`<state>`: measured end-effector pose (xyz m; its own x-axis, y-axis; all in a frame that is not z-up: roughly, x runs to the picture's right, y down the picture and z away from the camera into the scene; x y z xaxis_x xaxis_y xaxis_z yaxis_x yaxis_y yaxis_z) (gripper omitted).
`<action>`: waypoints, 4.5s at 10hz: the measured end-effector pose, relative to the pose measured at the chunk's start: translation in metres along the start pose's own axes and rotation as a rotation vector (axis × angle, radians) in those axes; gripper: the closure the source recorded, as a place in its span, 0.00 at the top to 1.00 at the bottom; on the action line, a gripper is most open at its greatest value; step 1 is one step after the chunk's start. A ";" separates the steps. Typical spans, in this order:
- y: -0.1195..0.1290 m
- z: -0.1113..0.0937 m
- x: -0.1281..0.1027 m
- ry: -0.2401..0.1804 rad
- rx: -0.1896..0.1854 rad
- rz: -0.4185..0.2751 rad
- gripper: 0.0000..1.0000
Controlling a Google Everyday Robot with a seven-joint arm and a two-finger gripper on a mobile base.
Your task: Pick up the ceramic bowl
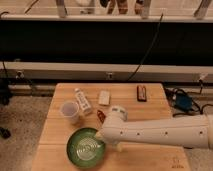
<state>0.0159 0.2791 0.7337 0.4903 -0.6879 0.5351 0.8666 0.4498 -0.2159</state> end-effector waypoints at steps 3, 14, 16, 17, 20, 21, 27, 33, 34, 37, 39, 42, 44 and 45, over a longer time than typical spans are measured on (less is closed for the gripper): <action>0.001 0.002 -0.002 0.000 0.002 -0.003 0.80; 0.005 0.015 -0.009 -0.002 0.011 -0.004 0.80; 0.005 0.017 -0.010 -0.003 0.013 -0.003 0.80; 0.006 0.017 -0.010 -0.004 0.014 -0.003 0.80; 0.007 0.020 -0.012 -0.005 0.017 -0.003 0.80; 0.007 0.021 -0.012 -0.006 0.017 -0.003 0.80; 0.010 0.026 -0.016 -0.009 0.021 -0.002 0.70; 0.013 0.030 -0.019 -0.011 0.021 0.002 0.60; 0.013 0.030 -0.019 -0.009 0.025 0.003 0.56; 0.008 0.008 -0.013 0.006 0.042 0.003 0.26; 0.008 0.006 -0.012 0.009 0.039 0.005 0.06; 0.002 -0.010 -0.006 0.018 0.059 0.001 0.03; 0.001 -0.021 -0.005 0.018 0.065 0.004 0.03; 0.000 -0.021 -0.006 0.021 0.070 0.000 0.03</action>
<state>0.0154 0.2708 0.7131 0.4929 -0.6990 0.5180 0.8584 0.4880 -0.1583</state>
